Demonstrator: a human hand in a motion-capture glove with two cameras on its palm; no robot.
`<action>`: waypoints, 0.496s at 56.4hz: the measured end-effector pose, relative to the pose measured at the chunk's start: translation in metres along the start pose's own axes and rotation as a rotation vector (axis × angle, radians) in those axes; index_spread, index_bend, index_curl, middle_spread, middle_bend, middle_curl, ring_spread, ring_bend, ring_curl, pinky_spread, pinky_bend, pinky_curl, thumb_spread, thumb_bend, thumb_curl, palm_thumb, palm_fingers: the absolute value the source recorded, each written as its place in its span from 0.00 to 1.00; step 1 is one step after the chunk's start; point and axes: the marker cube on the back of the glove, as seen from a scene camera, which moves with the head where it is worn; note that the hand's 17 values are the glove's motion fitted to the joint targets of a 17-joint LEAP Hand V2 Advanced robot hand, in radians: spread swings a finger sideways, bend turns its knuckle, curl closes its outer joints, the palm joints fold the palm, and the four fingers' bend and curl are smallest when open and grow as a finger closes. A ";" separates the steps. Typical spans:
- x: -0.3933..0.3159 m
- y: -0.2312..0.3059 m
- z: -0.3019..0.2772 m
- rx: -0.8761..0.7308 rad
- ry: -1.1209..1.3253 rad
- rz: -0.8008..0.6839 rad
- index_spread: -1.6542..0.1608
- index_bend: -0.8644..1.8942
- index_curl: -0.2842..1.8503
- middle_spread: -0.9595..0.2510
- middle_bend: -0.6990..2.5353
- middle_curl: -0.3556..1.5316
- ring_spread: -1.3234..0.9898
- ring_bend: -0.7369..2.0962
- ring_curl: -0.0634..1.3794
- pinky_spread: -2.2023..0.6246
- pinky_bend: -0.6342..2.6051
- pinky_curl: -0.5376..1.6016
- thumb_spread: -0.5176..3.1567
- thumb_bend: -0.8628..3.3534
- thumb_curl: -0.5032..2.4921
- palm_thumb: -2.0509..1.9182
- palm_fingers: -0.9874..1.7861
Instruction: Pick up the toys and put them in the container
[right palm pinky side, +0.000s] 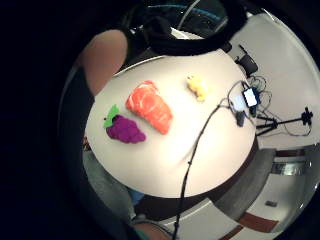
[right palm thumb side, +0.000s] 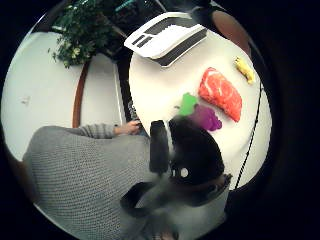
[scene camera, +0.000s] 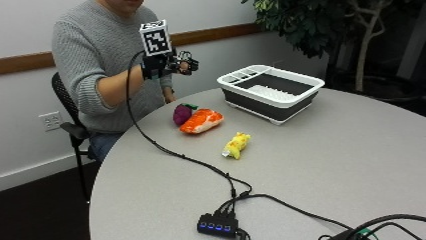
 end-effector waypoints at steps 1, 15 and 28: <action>-0.001 -0.001 0.002 -0.001 0.009 -0.003 0.72 0.38 0.27 0.62 0.27 0.31 0.47 0.37 0.16 0.79 0.38 0.38 0.53 0.20 0.23 0.51 0.42; 0.002 0.000 0.051 -0.076 0.067 0.054 0.72 0.37 0.28 0.62 0.27 0.32 0.45 0.42 0.20 0.79 0.39 0.39 0.54 0.20 0.24 0.52 0.43; 0.000 0.018 0.151 -0.253 0.051 0.096 0.72 0.36 0.26 0.59 0.28 0.34 0.41 0.51 0.25 0.77 0.41 0.40 0.55 0.21 0.25 0.53 0.46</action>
